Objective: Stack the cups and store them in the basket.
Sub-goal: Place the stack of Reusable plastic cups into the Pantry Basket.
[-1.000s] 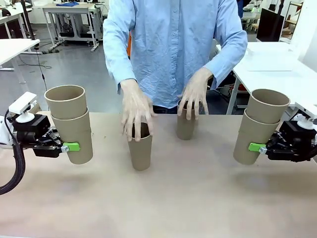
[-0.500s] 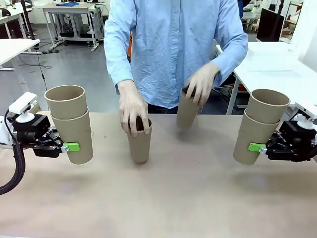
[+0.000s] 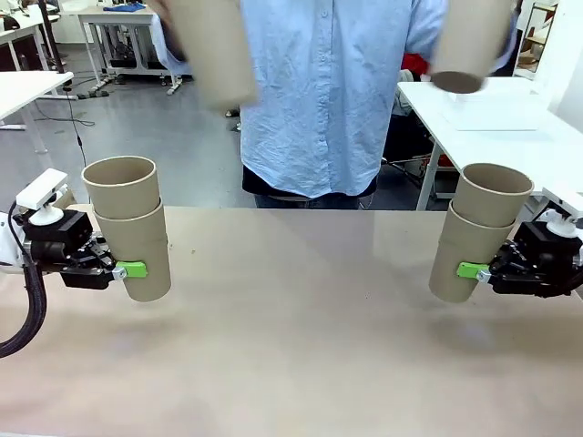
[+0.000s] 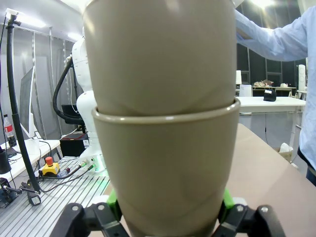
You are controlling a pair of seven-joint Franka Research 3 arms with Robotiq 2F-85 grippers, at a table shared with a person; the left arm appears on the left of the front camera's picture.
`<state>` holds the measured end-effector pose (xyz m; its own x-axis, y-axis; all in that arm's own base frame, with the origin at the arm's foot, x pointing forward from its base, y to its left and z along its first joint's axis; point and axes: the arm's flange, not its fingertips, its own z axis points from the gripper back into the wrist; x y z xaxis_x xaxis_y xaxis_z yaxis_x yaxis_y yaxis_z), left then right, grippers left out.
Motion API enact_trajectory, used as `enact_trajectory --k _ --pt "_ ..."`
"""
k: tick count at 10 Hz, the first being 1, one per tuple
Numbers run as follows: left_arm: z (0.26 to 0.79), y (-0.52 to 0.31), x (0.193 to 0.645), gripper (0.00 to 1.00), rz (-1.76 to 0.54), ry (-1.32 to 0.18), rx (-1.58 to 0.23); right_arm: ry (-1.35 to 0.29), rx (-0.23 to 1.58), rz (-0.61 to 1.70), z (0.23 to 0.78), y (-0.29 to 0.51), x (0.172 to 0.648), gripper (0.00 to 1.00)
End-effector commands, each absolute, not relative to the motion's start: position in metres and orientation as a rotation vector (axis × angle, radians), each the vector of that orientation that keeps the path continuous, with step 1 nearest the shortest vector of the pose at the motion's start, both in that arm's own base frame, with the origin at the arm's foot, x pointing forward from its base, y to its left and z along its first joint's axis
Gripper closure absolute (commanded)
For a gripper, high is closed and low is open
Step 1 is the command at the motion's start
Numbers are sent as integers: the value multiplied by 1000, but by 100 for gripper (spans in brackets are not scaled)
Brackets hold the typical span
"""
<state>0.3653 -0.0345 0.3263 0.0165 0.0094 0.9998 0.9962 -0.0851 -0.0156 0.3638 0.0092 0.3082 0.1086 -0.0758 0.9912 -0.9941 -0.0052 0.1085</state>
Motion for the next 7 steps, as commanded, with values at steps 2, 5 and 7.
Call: enact_trajectory --k 2,5,7 --pt "330 -34 365 16 -1253 -1167 -1290 -1183 1320 1092 312 9 364 15" --pt "330 -34 365 16 -1253 -1167 -1290 -1183 1320 1092 312 9 364 15" --pt "330 -34 365 16 -1253 -1167 -1290 -1183 1320 1092 312 9 364 15"
